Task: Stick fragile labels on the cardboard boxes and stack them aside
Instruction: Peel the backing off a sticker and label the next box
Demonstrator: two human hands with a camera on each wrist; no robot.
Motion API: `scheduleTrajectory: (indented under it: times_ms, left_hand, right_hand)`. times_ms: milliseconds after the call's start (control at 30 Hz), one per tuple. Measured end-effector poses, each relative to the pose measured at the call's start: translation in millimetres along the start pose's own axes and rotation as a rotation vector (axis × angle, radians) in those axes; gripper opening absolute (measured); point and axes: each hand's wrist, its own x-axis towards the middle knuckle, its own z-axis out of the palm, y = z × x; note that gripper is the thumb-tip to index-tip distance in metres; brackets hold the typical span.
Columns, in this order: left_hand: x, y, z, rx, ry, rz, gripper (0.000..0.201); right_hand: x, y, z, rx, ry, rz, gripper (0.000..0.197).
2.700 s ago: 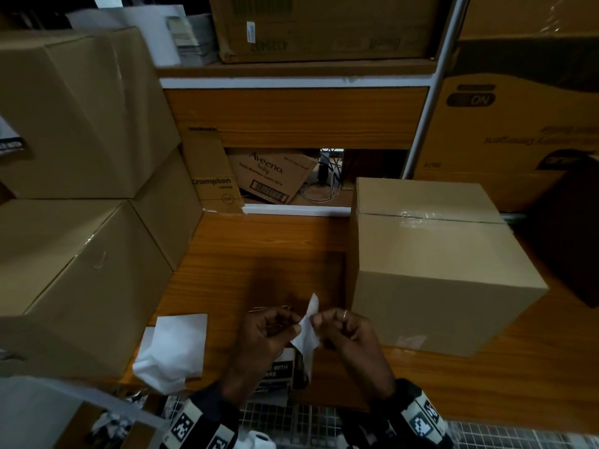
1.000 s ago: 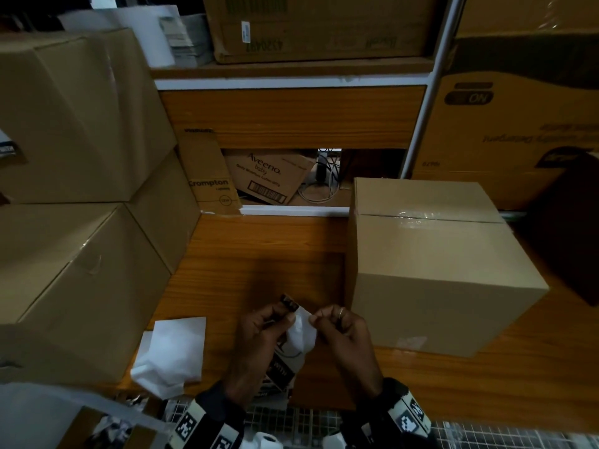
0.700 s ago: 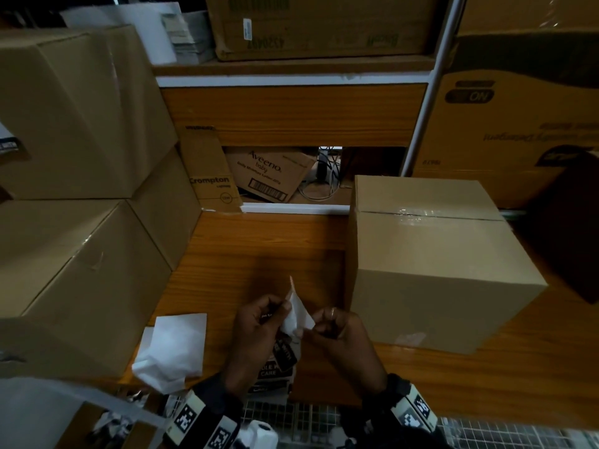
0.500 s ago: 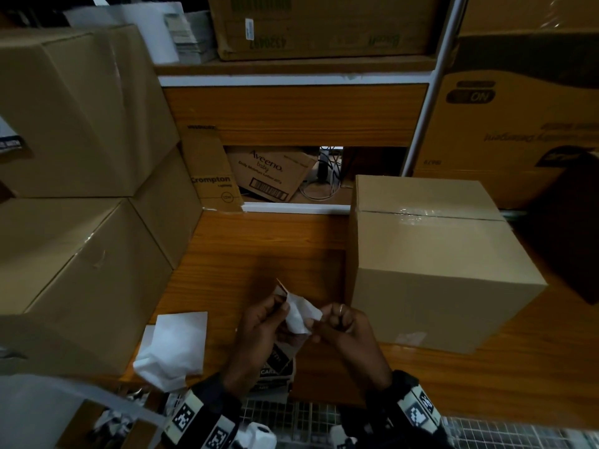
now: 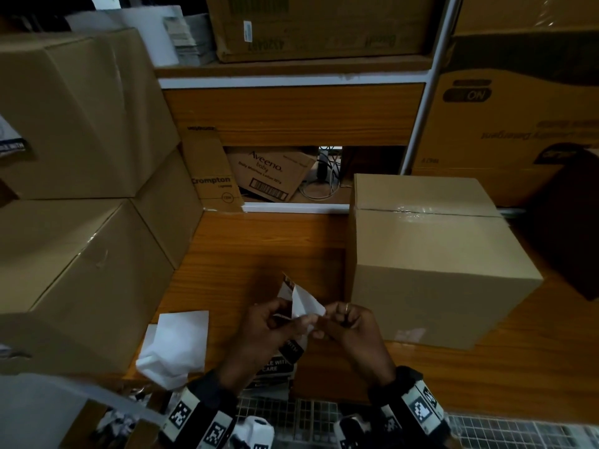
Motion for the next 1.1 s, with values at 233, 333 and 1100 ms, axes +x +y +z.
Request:
scheduleTrajectory:
  times_ms: [233, 333, 1100]
  left_hand:
    - [2, 2, -8, 0.051, -0.069, -0.072, 0.023]
    - [6, 4, -16, 0.065, -0.112, -0.099, 0.022]
    - [-3, 27, -35, 0.344, -0.295, -0.013, 0.005]
  right_hand:
    - [0, -7, -4, 0.036, -0.024, 0.089, 0.028]
    - [1, -15, -8, 0.062, -0.05, 0.157, 0.012]
    - [0, -22, -17, -0.069, -0.212, 0.159, 0.031]
